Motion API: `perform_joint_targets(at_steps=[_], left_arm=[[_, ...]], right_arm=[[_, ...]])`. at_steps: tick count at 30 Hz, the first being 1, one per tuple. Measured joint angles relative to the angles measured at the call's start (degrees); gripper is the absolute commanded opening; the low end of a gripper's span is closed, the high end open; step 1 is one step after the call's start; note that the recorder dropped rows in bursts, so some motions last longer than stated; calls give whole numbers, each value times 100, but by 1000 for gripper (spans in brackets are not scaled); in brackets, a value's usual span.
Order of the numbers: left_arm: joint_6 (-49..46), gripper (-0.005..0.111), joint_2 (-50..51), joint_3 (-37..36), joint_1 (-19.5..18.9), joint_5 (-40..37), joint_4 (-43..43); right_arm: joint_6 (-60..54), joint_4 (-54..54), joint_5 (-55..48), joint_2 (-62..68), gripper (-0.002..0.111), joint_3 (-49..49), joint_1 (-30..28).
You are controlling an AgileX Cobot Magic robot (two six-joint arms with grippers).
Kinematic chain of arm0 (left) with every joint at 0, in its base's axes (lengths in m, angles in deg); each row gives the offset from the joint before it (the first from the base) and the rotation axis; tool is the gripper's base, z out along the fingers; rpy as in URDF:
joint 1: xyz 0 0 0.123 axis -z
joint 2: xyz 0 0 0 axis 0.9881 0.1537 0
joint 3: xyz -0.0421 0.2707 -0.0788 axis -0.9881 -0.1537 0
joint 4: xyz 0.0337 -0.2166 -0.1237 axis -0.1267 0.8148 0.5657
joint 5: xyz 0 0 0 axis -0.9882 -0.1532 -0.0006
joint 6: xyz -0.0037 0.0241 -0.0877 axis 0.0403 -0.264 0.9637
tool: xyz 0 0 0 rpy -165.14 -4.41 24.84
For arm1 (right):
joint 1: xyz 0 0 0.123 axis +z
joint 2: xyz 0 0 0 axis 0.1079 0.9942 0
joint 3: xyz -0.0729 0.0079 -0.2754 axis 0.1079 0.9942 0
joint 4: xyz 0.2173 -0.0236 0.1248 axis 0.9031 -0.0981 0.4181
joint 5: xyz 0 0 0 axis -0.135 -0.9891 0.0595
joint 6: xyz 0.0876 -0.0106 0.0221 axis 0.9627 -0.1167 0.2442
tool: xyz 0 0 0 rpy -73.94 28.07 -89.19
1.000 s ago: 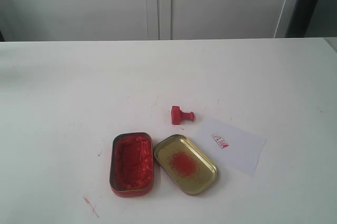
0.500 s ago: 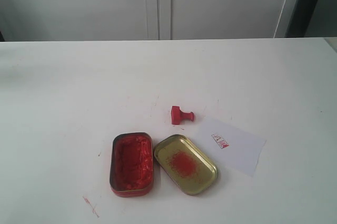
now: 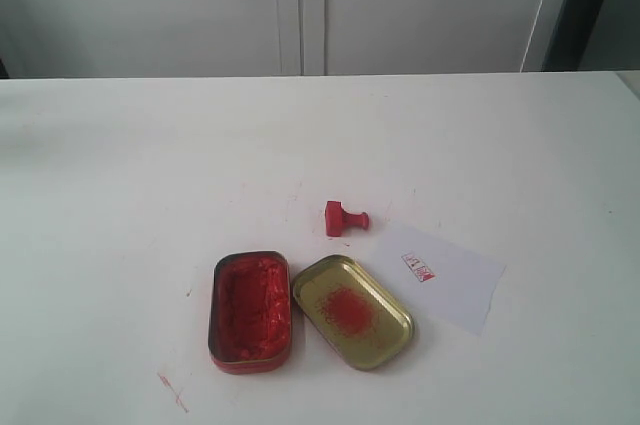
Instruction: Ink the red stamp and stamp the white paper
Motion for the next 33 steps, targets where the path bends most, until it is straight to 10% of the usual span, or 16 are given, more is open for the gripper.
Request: perform_joint_targets(at_steps=[33], left_arm=[[0, 0, 0, 0, 0, 0, 0]], right_arm=[[3, 0, 909, 0, 0, 1678, 0]])
